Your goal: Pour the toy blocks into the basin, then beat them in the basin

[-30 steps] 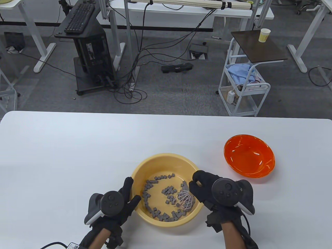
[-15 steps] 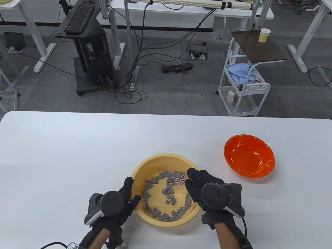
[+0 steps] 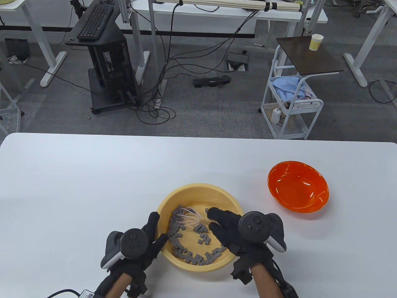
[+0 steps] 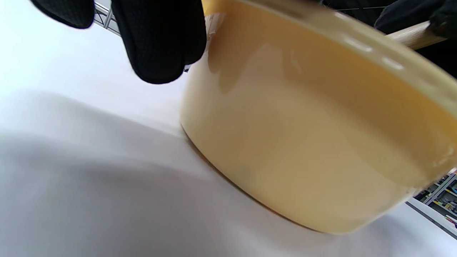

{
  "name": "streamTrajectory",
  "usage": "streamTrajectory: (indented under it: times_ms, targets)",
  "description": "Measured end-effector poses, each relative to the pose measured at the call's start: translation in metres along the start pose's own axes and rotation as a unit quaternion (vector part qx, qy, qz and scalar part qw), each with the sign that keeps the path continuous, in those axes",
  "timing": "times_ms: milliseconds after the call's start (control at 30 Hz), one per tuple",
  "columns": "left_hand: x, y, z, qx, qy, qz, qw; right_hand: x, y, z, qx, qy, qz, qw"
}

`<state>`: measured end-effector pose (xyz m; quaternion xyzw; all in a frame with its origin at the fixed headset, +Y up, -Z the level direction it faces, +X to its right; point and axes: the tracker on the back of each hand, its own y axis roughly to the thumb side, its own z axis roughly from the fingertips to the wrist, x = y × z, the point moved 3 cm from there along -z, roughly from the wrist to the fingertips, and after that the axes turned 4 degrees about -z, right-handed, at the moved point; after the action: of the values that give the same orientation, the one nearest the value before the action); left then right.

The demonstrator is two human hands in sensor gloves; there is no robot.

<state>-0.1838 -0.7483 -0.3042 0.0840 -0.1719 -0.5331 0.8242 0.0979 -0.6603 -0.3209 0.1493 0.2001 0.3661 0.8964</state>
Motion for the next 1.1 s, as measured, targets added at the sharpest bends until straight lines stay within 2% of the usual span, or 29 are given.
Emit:
streamTrajectory:
  times_ms: [167, 267, 833, 1100]
  targets:
    - [0.0, 0.0, 0.0, 0.002, 0.003, -0.001, 1.0, 0.005, 0.002, 0.001, 0.012, 0.019, -0.066, 0.998]
    - [0.0, 0.0, 0.0, 0.0, 0.007, -0.006, 1.0, 0.011, 0.003, 0.004, 0.015, 0.02, -0.069, 0.997]
    - [0.002, 0.001, 0.001, -0.001, 0.007, -0.008, 1.0, 0.058, 0.002, 0.024, -0.034, -0.027, 0.057, 0.997]
    - [0.001, 0.001, 0.001, -0.001, 0.007, -0.007, 1.0, 0.066, 0.008, 0.029, -0.046, -0.069, 0.123, 0.989]
